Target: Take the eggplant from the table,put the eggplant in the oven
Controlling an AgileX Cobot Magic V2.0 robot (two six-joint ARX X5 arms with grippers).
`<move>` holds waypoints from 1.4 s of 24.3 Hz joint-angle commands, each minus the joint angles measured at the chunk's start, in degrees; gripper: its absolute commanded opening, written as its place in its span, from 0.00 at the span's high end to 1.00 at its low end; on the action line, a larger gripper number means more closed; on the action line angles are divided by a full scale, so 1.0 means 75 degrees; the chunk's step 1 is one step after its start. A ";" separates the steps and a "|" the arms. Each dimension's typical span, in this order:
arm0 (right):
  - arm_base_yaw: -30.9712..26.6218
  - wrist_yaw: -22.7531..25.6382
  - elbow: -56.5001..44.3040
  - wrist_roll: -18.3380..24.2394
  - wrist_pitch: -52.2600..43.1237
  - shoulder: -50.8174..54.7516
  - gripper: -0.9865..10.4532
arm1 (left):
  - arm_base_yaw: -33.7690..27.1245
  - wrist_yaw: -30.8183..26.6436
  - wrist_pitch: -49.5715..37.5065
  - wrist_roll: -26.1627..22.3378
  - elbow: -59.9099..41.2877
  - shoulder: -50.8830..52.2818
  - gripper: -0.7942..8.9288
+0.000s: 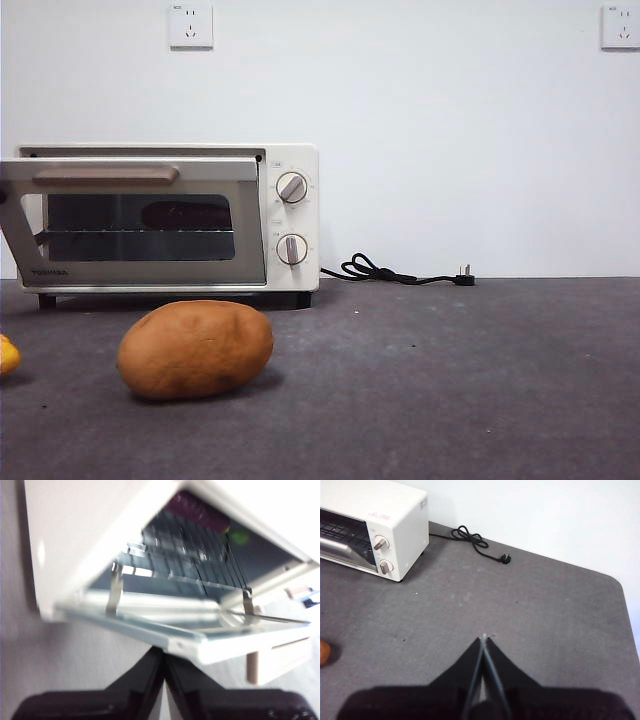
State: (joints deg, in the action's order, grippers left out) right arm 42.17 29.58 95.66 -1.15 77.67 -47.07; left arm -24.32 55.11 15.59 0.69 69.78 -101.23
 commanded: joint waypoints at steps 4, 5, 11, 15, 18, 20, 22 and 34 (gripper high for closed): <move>0.0023 -0.0347 -0.0047 -0.0256 0.0192 -0.0012 0.92 | 0.0341 -0.0831 -0.0624 0.0172 0.0192 0.0012 0.92; 0.0023 -0.0347 -0.0047 -0.0259 0.0192 -0.0012 0.92 | 0.0376 -0.0947 -0.0609 0.0172 0.0245 0.0012 0.92; 0.0023 -0.0347 -0.0047 -0.0309 0.0192 -0.0012 0.92 | 0.0437 -0.0988 -0.0586 0.0321 0.0411 0.0055 0.92; 0.0023 -0.0347 -0.0047 -0.0306 0.0192 -0.0012 0.92 | 0.0516 -0.1233 -0.0219 0.0294 0.0411 0.0303 0.92; 0.0023 -0.0347 -0.0047 -0.0303 0.0192 -0.0012 0.92 | 0.0612 -0.1518 -0.0038 0.0254 0.0411 0.0670 0.92; 0.0023 -0.0347 -0.0047 -0.0303 0.0192 -0.0012 0.92 | 0.0694 -0.1585 0.0050 0.0254 0.0411 0.0962 0.92; 0.0023 -0.0344 -0.0047 -0.0303 0.0192 -0.0012 0.92 | 0.0822 -0.1734 0.0134 0.0254 0.0411 0.1329 0.92; 0.0023 -0.0344 -0.0047 -0.0303 0.0192 -0.0012 0.91 | 0.1894 -0.3853 0.2361 -0.0050 0.0411 0.3958 0.92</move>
State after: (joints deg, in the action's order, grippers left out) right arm 42.17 27.00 95.66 -2.79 77.67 -47.09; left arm -10.63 26.83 31.77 1.89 72.79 -72.47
